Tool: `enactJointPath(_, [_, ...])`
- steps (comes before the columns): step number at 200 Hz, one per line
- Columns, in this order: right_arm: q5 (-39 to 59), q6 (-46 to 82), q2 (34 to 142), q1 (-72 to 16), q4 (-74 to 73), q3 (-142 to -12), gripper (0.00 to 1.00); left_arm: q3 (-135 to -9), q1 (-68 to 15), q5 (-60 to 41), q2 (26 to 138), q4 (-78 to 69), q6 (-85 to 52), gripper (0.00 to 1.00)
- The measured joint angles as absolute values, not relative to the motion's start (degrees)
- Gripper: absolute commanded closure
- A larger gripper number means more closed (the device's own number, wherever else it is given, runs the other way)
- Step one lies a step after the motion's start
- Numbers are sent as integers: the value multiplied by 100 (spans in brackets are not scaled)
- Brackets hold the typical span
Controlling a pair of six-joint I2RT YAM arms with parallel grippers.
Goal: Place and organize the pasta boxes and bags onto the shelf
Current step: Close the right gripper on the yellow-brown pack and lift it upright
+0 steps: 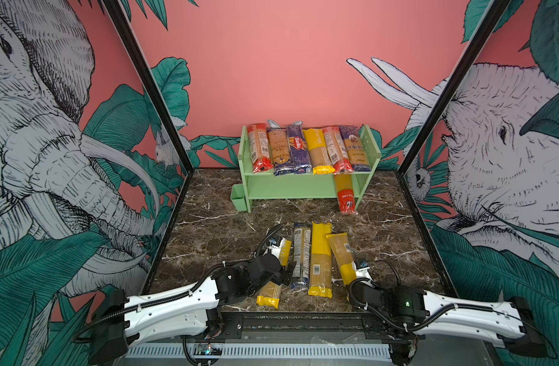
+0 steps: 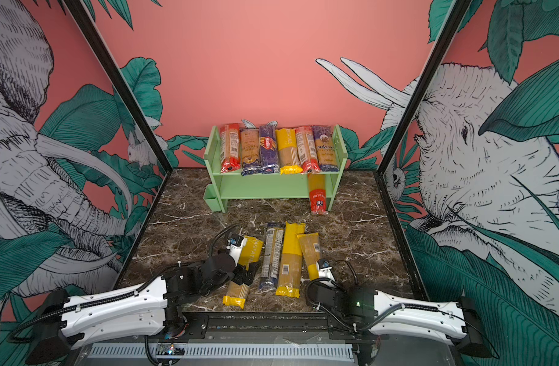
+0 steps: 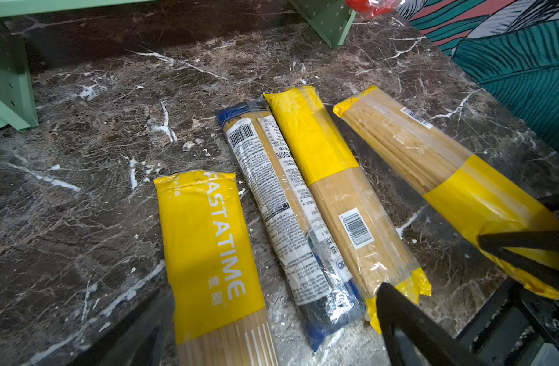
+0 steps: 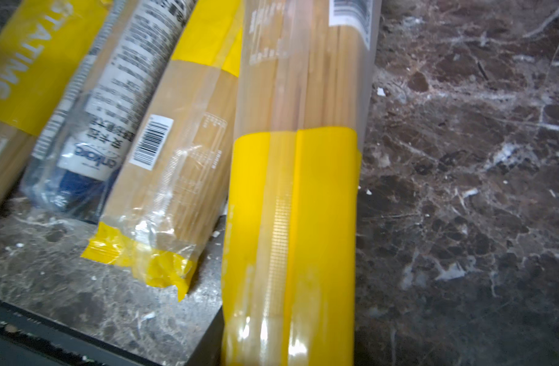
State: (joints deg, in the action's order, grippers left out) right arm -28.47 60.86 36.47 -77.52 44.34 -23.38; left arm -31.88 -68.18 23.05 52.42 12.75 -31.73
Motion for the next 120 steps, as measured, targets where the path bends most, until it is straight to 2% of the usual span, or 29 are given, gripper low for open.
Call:
enactJointPath(58, [-2941, 5481, 3835, -7754, 4488, -3081, 100, -3190, -6818, 2344, 5157, 1352, -3157, 1])
enactJointPath(120, [-3061, 4652, 4600, -7513, 4320, -3970, 100, -3201, -6818, 2349, 5127, 1356, -3105, 1])
